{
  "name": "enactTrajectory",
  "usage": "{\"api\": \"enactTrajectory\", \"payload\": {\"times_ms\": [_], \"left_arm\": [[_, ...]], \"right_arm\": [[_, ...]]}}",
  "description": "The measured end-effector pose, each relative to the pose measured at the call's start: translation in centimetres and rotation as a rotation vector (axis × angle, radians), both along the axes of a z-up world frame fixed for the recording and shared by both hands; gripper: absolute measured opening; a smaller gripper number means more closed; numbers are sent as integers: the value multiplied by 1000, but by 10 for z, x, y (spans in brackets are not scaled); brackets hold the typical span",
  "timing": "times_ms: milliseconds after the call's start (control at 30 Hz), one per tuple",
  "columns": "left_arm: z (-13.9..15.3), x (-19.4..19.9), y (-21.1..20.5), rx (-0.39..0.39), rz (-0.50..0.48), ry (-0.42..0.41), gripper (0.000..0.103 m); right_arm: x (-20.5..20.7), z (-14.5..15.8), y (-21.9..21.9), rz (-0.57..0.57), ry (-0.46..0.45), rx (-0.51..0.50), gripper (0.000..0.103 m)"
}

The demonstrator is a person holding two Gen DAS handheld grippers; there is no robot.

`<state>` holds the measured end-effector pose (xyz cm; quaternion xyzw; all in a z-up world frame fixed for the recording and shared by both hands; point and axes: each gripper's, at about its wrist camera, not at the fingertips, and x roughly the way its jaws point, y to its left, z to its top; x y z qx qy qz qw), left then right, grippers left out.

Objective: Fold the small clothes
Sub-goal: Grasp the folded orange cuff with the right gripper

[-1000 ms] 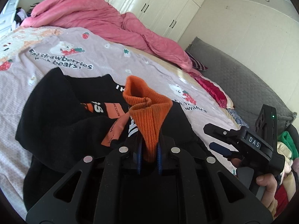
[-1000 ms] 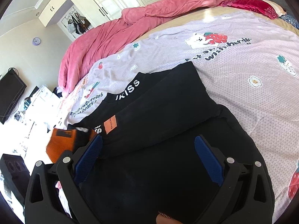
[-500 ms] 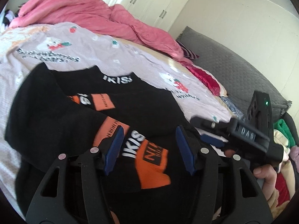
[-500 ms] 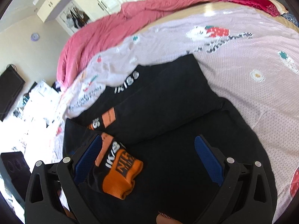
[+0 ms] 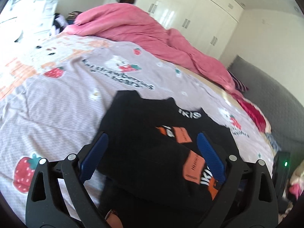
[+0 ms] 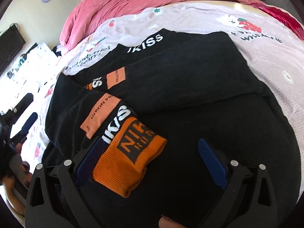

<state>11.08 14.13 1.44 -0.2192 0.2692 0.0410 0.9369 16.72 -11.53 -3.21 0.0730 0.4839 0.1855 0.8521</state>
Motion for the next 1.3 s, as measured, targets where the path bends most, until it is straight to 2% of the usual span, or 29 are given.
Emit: {"api": "enactTrajectory", "payload": {"times_ms": [67,100,167,233,267,333,533,700,833,933,1033,1300], "left_arm": [[0,-3,11,-19,34,-4,89],[0,-4,17,-32,50,-7,89],[0,-9,24,-51,75,-12,89],[-1,-11,30,-61,101,-14,89],[-1,-12,32,-64,111,-14,89],[-1,-15,37,-71,128,-17,89],[-2,-17,44,-80,149,-19,89],[-2,-16,42,-77,147,-17,89],[-3,-14,40,-67,141,-11,89],[-2,-12,37,-56,134,-9,89],[-1,-9,32,-45,117,-7,89],[3,7,13,11,63,13,89]], "right_arm": [[-2,-1,5,3,-11,-12,94],[-3,-1,7,11,-17,-14,82],[-5,-2,13,27,-30,-32,73],[-7,-2,18,44,-46,-48,53],[-8,-1,20,42,-59,-56,50],[-9,3,20,48,-81,-27,16],[-8,28,27,98,-184,-13,12],[13,72,28,142,-285,18,12],[27,107,22,134,-420,-34,11],[36,120,12,103,-502,-95,10],[49,120,-1,72,-528,-155,10],[65,84,-30,18,-456,-199,8]]}}
